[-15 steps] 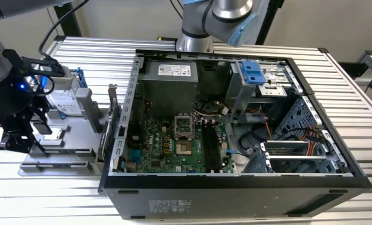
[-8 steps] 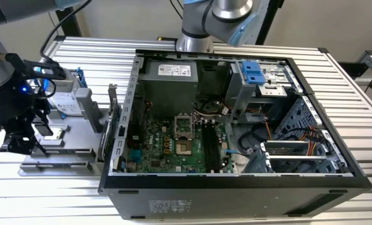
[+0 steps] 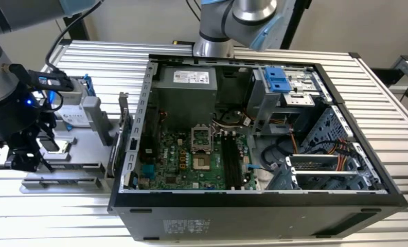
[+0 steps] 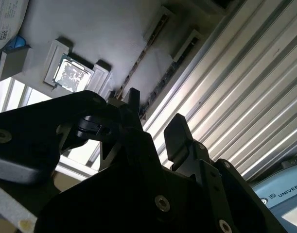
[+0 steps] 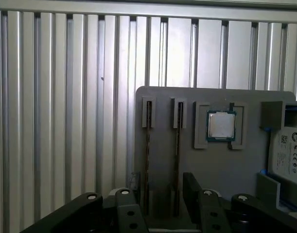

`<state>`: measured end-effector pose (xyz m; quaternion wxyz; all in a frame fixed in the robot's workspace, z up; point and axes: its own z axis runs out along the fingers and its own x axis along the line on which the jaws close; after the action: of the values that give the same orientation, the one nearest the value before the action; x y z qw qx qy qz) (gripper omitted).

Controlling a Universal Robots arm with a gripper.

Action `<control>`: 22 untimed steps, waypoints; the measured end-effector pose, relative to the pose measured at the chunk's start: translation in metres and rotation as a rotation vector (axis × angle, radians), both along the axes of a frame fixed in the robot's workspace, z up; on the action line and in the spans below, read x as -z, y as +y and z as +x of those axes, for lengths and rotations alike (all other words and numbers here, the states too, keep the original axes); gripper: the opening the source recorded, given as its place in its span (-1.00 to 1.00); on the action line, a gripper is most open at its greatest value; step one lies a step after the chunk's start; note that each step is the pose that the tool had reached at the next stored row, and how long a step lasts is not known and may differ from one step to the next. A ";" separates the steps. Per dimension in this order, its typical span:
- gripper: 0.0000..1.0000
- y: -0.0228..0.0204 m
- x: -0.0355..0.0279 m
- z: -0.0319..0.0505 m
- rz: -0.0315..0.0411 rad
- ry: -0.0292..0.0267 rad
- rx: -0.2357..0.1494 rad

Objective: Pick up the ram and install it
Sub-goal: 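Pick up the ram and move it above insertion slot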

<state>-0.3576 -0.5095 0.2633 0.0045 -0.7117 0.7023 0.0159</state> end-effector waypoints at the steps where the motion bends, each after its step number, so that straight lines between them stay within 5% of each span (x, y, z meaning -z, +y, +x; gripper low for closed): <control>1: 1.00 0.0000 0.0005 -0.0003 -0.0001 0.0001 0.000; 22: 1.00 -0.0045 0.0161 -0.0015 0.0001 -0.0001 0.000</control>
<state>-0.3591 -0.5139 0.2472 0.0046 -0.7117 0.7023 0.0159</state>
